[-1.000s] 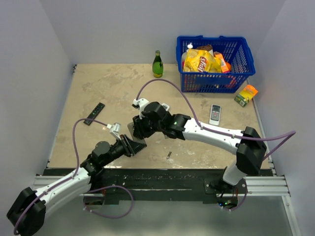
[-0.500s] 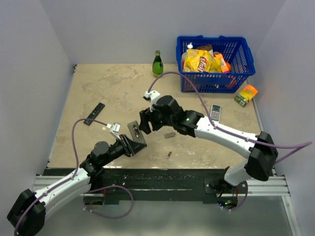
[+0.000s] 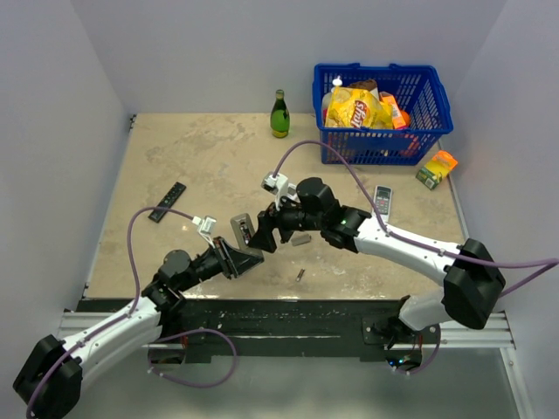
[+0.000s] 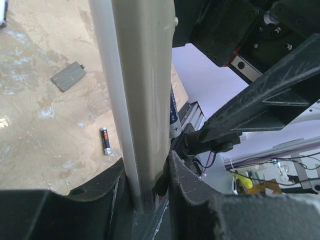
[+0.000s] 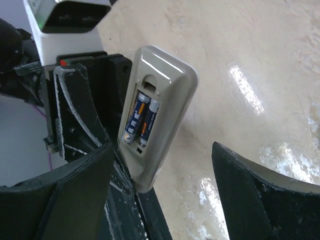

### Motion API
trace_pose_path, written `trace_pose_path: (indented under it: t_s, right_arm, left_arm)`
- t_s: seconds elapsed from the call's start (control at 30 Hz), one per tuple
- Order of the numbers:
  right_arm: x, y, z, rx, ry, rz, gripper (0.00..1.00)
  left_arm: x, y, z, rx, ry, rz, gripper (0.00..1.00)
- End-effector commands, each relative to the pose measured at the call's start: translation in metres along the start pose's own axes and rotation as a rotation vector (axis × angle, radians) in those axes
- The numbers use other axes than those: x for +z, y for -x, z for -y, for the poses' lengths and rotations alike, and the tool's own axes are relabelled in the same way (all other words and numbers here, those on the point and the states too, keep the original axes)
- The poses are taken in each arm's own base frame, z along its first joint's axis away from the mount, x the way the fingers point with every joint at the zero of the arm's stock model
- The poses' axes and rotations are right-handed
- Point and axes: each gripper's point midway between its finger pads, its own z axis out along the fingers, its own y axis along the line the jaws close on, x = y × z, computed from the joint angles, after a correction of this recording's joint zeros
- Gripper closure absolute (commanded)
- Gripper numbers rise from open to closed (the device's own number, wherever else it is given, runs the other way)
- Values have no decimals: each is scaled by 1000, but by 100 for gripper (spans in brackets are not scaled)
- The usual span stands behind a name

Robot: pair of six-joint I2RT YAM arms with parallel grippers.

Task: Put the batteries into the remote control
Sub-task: Load the battery into the remote control.

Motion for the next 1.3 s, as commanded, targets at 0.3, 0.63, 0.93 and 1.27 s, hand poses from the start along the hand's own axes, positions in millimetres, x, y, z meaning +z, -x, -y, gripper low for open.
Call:
trace_pose_path:
  t_s: [0.3, 0.63, 0.93, 1.27]
  right_arm:
    - [7, 22, -23, -57, 144, 98, 25]
    - [8, 9, -18, -59, 137, 68, 29]
    - [10, 10, -20, -62, 155, 76, 46]
    - [17, 17, -22, -57, 176, 110, 64]
  left_arm:
    - [4, 21, 37, 71, -124, 36, 100]
    - [3, 22, 43, 83, -139, 34, 100]
    - [2, 20, 50, 89, -176, 13, 100]
    - [0, 15, 64, 94, -243, -21, 100]
